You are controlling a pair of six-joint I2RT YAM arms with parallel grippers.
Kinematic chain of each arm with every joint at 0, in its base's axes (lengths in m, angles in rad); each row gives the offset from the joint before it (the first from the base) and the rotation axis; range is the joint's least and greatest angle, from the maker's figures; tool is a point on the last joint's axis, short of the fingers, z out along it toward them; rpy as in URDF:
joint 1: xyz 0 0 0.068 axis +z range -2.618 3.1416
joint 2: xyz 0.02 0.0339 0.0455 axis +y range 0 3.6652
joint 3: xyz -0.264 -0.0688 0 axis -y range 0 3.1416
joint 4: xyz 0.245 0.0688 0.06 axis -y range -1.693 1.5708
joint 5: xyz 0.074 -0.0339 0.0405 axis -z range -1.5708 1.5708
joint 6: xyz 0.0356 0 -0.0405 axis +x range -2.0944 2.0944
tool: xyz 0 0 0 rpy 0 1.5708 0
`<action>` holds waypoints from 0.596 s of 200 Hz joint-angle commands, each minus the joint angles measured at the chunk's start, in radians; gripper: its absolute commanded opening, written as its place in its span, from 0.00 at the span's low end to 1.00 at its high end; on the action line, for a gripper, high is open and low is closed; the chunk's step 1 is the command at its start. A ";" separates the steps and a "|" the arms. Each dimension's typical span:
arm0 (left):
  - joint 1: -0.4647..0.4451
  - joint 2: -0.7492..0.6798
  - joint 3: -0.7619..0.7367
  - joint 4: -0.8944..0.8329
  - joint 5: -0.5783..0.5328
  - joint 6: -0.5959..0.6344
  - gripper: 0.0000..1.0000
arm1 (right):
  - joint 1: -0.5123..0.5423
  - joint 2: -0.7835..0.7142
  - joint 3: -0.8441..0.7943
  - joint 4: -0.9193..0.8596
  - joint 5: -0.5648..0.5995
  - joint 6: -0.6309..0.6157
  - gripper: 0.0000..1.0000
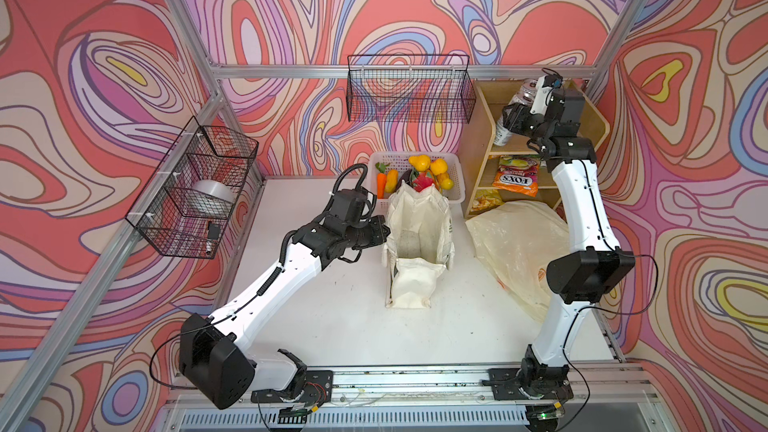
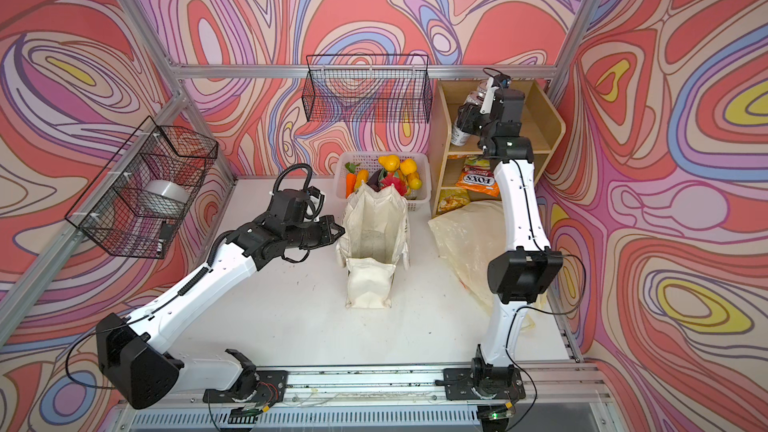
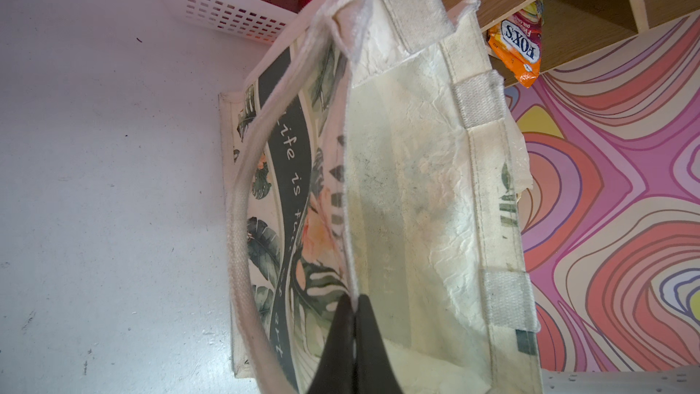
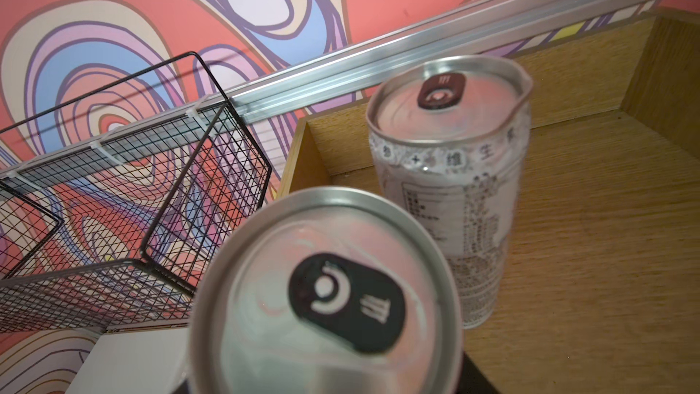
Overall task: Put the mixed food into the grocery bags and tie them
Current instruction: 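Grasp a silver can on the shelf with the right gripper while left holds the tote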
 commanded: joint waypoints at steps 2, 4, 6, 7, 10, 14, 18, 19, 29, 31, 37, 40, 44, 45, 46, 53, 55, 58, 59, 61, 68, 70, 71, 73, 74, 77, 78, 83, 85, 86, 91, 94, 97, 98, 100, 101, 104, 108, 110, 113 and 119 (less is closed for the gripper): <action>-0.003 0.014 -0.014 0.014 0.003 -0.012 0.00 | 0.015 -0.107 -0.022 0.062 -0.027 0.024 0.28; -0.003 0.014 -0.013 0.015 0.003 -0.012 0.00 | 0.015 -0.112 -0.024 0.063 -0.025 0.024 0.27; -0.003 0.014 -0.013 0.016 0.002 -0.012 0.00 | 0.015 -0.117 -0.026 0.064 -0.024 0.024 0.27; -0.003 0.014 -0.013 0.016 0.002 -0.012 0.00 | 0.015 -0.119 -0.027 0.065 -0.023 0.022 0.27; -0.003 0.014 -0.015 0.016 0.003 -0.012 0.00 | 0.015 -0.125 -0.031 0.065 -0.021 0.024 0.25; -0.003 0.013 -0.015 0.015 0.002 -0.012 0.00 | 0.015 -0.134 -0.036 0.068 -0.019 0.024 0.24; -0.004 0.013 -0.015 0.017 0.001 -0.012 0.00 | 0.015 -0.143 -0.042 0.072 -0.016 0.024 0.24; -0.005 0.013 -0.014 0.017 0.001 -0.012 0.00 | 0.015 -0.146 -0.044 0.073 -0.015 0.024 0.23; -0.003 0.013 -0.014 0.018 0.002 -0.012 0.00 | 0.015 -0.171 -0.061 0.082 -0.007 0.025 0.22; -0.003 0.013 -0.015 0.017 0.002 -0.012 0.00 | 0.015 -0.176 -0.066 0.086 -0.005 0.025 0.22; -0.004 0.011 -0.016 0.017 0.002 -0.012 0.00 | 0.014 -0.178 -0.079 0.093 -0.003 0.027 0.21; -0.003 0.011 -0.016 0.017 0.002 -0.012 0.00 | 0.015 -0.202 -0.085 0.095 0.002 0.027 0.21; -0.004 0.011 -0.016 0.017 0.002 -0.011 0.00 | 0.015 -0.215 -0.090 0.098 0.003 0.028 0.20; -0.004 0.011 -0.017 0.017 0.002 -0.011 0.00 | 0.014 -0.218 -0.092 0.099 0.003 0.027 0.20; -0.004 0.011 -0.017 0.017 0.002 -0.011 0.00 | 0.015 -0.221 -0.094 0.100 0.004 0.027 0.20; -0.003 0.010 -0.017 0.017 0.001 -0.010 0.00 | 0.015 -0.235 -0.104 0.103 0.007 0.027 0.20; -0.003 0.011 -0.017 0.017 0.001 -0.010 0.00 | 0.015 -0.239 -0.106 0.103 0.007 0.027 0.20; -0.003 0.010 -0.016 0.018 0.001 -0.009 0.00 | 0.014 -0.245 -0.110 0.103 0.007 0.027 0.19; -0.003 0.010 -0.016 0.018 0.000 -0.009 0.00 | 0.015 -0.247 -0.111 0.102 0.007 0.027 0.19; -0.004 0.010 -0.016 0.018 0.000 -0.009 0.00 | 0.015 -0.251 -0.112 0.102 0.007 0.027 0.19; -0.004 0.010 -0.015 0.018 0.001 -0.009 0.00 | 0.014 -0.268 -0.123 0.104 0.002 0.027 0.19; -0.004 0.010 -0.015 0.017 0.000 -0.008 0.00 | 0.015 -0.273 -0.127 0.104 -0.001 0.028 0.19; -0.004 0.010 -0.015 0.017 0.000 -0.008 0.00 | 0.015 -0.274 -0.128 0.104 -0.003 0.027 0.19; -0.003 0.009 -0.015 0.017 0.000 -0.008 0.00 | 0.015 -0.280 -0.132 0.105 -0.006 0.028 0.19; -0.003 0.008 -0.015 0.017 -0.001 -0.008 0.00 | 0.015 -0.283 -0.135 0.105 -0.009 0.029 0.19; -0.004 0.008 -0.015 0.017 0.000 -0.007 0.00 | 0.015 -0.291 -0.142 0.105 -0.014 0.032 0.18; -0.004 0.008 -0.014 0.017 -0.001 -0.007 0.00 | 0.015 -0.294 -0.144 0.106 -0.015 0.032 0.18; -0.004 0.007 -0.015 0.016 -0.003 -0.006 0.00 | 0.014 -0.307 -0.156 0.107 -0.030 0.037 0.18; -0.003 0.006 -0.015 0.015 -0.003 -0.006 0.00 | 0.015 -0.313 -0.160 0.107 -0.036 0.039 0.18; -0.003 0.005 -0.015 0.015 -0.004 -0.006 0.00 | 0.015 -0.316 -0.163 0.107 -0.037 0.040 0.18; -0.003 0.004 -0.015 0.016 -0.006 -0.005 0.00 | 0.015 -0.329 -0.177 0.108 -0.058 0.047 0.17; -0.003 0.002 -0.016 0.016 -0.006 -0.003 0.00 | 0.015 -0.338 -0.187 0.109 -0.068 0.054 0.17; -0.004 0.002 -0.017 0.016 -0.008 -0.003 0.00 | 0.016 -0.347 -0.199 0.112 -0.078 0.061 0.17; -0.004 0.001 -0.017 0.016 -0.008 -0.003 0.00 | 0.017 -0.350 -0.204 0.114 -0.084 0.064 0.17; -0.004 0.001 -0.018 0.015 -0.009 -0.003 0.00 | 0.017 -0.357 -0.210 0.116 -0.091 0.068 0.17; -0.004 0.001 -0.018 0.016 -0.010 -0.003 0.00 | 0.017 -0.360 -0.216 0.117 -0.096 0.070 0.17; -0.004 -0.001 -0.018 0.015 -0.011 -0.002 0.00 | 0.018 -0.369 -0.229 0.120 -0.107 0.080 0.17; -0.004 -0.003 -0.019 0.016 -0.011 -0.002 0.00 | 0.020 -0.382 -0.249 0.124 -0.122 0.089 0.16; -0.004 -0.003 -0.020 0.016 -0.012 -0.002 0.00 | 0.022 -0.389 -0.259 0.126 -0.129 0.092 0.16; -0.004 -0.004 -0.021 0.016 -0.012 0.000 0.00 | 0.026 -0.400 -0.274 0.128 -0.138 0.098 0.16; -0.004 -0.006 -0.022 0.016 -0.013 0.001 0.00 | 0.036 -0.419 -0.305 0.133 -0.152 0.106 0.16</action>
